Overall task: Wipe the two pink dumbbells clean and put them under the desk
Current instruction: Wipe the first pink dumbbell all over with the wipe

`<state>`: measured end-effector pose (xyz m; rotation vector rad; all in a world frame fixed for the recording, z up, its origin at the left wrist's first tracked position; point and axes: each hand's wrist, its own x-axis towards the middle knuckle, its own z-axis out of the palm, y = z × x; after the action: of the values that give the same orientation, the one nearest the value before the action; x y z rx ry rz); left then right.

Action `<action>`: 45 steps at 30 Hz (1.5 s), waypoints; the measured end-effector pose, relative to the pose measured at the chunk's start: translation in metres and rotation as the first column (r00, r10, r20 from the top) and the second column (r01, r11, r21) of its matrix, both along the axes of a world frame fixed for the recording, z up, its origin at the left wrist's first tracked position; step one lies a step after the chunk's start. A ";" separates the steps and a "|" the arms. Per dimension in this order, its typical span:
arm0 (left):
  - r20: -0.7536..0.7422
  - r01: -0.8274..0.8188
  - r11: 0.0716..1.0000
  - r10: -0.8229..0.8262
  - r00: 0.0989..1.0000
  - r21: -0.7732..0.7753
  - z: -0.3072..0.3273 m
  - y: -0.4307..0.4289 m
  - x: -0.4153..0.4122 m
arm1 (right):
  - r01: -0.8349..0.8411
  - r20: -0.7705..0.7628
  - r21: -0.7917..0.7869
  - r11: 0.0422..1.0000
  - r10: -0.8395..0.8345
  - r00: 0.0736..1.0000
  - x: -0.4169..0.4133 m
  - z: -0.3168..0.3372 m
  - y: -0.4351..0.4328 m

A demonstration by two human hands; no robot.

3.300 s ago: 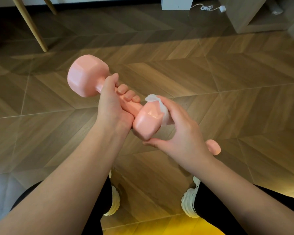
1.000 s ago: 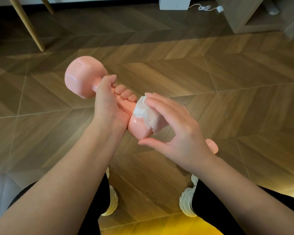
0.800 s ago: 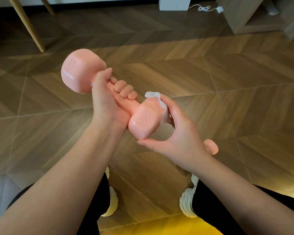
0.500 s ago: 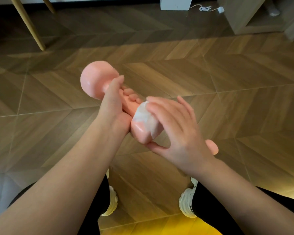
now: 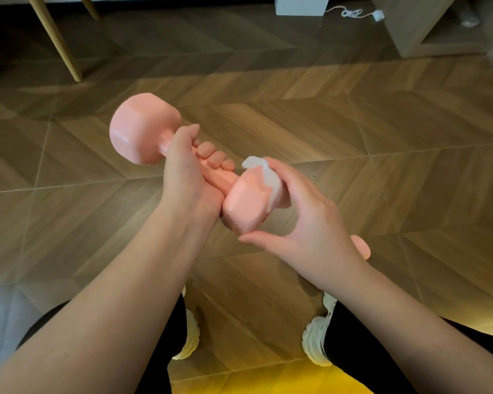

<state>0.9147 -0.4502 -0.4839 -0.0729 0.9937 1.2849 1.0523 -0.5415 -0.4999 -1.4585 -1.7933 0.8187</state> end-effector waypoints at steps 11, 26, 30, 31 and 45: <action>0.017 0.113 0.994 -0.113 0.993 0.011 0.006 0.000 0.002 | -0.080 0.077 0.241 0.967 0.063 0.995 0.006 -0.005 0.001; -0.417 0.505 0.862 -0.445 0.793 0.041 0.004 -0.018 -0.009 | -0.251 0.167 -0.029 0.968 0.252 0.953 0.001 -0.014 -0.003; -0.424 0.572 0.816 -0.490 0.761 0.084 0.005 -0.022 -0.004 | -0.317 0.224 -0.098 0.943 0.331 0.917 0.004 -0.019 0.001; -0.428 0.585 0.805 -0.498 0.754 0.094 0.005 -0.023 -0.003 | -0.314 0.237 -0.082 0.946 0.324 0.916 0.004 -0.020 0.001; -0.391 0.689 0.681 -0.580 0.714 0.248 0.003 -0.020 -0.004 | -0.218 0.268 0.117 0.969 0.180 0.946 0.002 -0.028 -0.006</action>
<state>0.9103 -0.4707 -0.4805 0.7359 0.8708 0.8008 1.0543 -0.5477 -0.5279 -1.3516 -2.1756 0.6013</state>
